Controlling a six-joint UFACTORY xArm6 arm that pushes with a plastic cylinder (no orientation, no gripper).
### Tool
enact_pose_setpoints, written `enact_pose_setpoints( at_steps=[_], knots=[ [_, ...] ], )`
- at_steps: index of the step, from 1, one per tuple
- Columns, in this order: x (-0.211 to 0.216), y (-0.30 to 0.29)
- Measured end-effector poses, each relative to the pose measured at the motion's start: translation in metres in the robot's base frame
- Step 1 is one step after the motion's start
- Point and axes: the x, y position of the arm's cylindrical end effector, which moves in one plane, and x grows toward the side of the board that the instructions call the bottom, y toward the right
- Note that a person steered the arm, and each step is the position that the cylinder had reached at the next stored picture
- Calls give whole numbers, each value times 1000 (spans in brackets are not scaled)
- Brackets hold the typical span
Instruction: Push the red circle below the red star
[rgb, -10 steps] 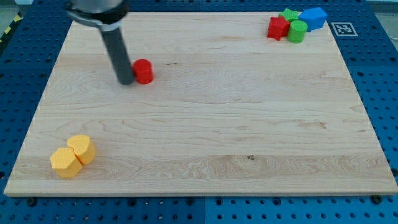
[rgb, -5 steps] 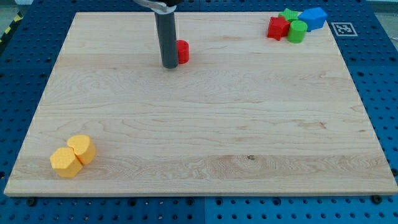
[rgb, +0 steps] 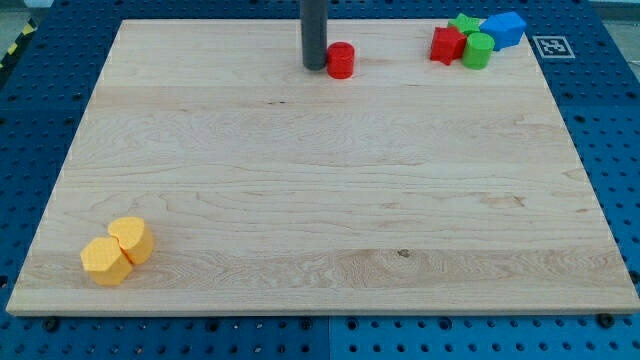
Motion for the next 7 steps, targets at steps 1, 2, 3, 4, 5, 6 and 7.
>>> enact_pose_setpoints(
  at_steps=[1, 2, 3, 4, 5, 6, 7],
  knots=[
    [-9, 28],
    [-9, 62],
    [-6, 83],
    [1, 100],
    [28, 105],
    [53, 114],
    [76, 124]
  ],
)
